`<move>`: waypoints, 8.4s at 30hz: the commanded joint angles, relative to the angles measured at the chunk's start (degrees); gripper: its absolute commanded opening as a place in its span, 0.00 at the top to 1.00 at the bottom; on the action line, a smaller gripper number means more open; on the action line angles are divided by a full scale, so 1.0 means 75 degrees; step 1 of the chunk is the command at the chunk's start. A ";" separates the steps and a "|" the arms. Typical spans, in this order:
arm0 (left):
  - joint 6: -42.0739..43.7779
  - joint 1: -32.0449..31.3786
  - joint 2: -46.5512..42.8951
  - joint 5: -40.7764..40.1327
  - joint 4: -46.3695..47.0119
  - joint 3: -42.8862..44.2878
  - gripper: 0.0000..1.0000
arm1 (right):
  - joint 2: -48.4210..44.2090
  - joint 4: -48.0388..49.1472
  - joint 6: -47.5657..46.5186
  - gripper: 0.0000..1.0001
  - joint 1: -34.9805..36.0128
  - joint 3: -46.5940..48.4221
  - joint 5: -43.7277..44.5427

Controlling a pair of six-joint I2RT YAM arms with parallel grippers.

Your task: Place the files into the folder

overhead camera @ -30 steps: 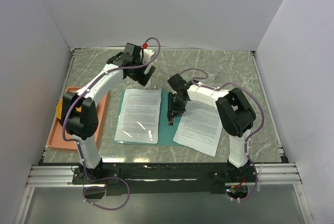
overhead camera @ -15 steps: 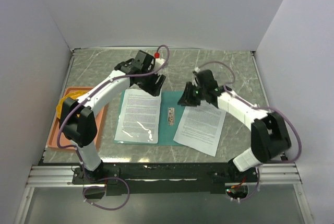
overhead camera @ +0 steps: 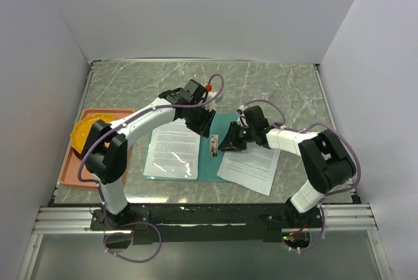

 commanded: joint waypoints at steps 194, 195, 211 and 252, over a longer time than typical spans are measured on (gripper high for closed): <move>0.0551 0.0196 -0.0310 -0.0101 0.1512 -0.0463 0.96 | 0.1746 0.0973 0.2098 1.00 0.2217 -0.1002 0.3228; 0.0563 0.0406 -0.0333 -0.0078 0.1488 -0.0415 0.95 | 0.1698 0.0938 0.2087 1.00 0.2217 -0.0991 0.3263; 0.1137 0.1135 -0.0088 -0.2689 0.2236 -0.2394 0.89 | -0.0047 0.0972 0.0892 0.99 0.2135 -0.0604 0.3651; 0.1512 0.1135 -0.0485 -0.2702 0.2343 -0.3426 0.94 | 0.1639 0.3891 0.1137 1.00 0.2029 0.1001 0.3344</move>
